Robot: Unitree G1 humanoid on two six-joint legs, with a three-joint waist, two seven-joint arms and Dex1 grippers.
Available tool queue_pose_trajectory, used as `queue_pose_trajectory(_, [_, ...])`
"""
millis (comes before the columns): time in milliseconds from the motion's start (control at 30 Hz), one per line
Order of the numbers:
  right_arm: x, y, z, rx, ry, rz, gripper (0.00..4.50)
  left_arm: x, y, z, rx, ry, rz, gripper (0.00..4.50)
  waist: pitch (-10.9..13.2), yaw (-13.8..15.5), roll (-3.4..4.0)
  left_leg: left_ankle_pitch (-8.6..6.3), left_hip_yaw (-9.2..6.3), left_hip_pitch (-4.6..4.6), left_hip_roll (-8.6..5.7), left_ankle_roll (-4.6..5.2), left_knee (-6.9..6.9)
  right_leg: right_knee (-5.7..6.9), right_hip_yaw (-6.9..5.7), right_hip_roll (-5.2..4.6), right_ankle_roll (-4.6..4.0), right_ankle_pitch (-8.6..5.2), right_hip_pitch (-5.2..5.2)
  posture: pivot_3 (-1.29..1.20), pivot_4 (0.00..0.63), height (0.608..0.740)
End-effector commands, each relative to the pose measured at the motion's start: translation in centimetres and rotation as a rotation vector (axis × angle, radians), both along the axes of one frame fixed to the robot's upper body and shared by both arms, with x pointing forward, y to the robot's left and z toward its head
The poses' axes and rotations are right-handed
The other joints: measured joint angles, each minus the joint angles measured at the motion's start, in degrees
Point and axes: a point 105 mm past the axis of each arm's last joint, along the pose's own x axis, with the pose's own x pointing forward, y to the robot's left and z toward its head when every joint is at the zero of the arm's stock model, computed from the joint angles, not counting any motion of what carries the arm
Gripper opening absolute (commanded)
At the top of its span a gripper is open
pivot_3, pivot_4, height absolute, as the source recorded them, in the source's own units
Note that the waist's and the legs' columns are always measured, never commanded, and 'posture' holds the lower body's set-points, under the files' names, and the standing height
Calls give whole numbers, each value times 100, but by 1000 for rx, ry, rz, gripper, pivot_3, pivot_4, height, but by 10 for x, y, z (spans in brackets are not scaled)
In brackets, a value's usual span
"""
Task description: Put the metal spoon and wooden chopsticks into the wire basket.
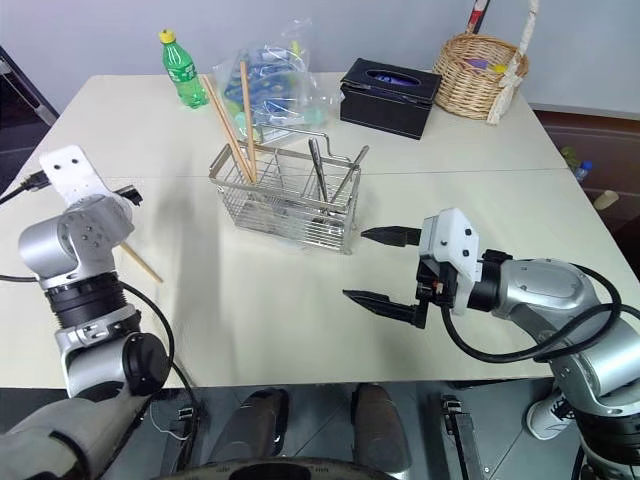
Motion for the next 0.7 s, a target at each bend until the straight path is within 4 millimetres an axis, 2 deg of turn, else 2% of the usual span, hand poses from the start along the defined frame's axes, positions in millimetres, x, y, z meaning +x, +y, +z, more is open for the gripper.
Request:
queue_pose_trajectory(33, [0, -1, 11, 23, -39, 1, 4500, -14, 17, 4, 38, 6, 100, 4439, 0, 7, 0, 0, 0, -1, 0, 0, 0, 0, 0, 0, 0, 0, 0, 0, 150, 740])
queue_pose_trajectory(167, [0, -5, 11, 12, -43, -9, 4500, -25, 22, -13, 18, 68, 148, 4439, 0, 18, 0, 0, 0, -1, -1, 0, 0, -2, 0, -1, 0, 0, 1, 0, 150, 740])
queue_pose_trajectory(333, [-1, -3, 11, 18, -45, -18, 4500, -20, 14, -36, -48, 78, 81, 4439, -1, 19, -2, 0, 0, -3, -2, 0, 2, -2, 0, -1, 0, 0, 1, 0, 150, 740])
queue_pose_trajectory(467, [-1, -2, 11, 23, -48, -21, 4500, -9, 6, -45, -77, 65, -25, 4439, -2, 19, -2, 0, 0, -2, -2, 0, 1, -2, 0, -1, -1, 0, 1, 0, 150, 740])
queue_pose_trajectory(700, [-1, -1, 14, 26, -57, -28, 4500, -13, 15, -56, -102, 91, -9, 4439, -5, 18, 2, 0, 1, 0, -2, 0, 1, -2, 0, -1, -1, 0, 3, 0, 150, 740])
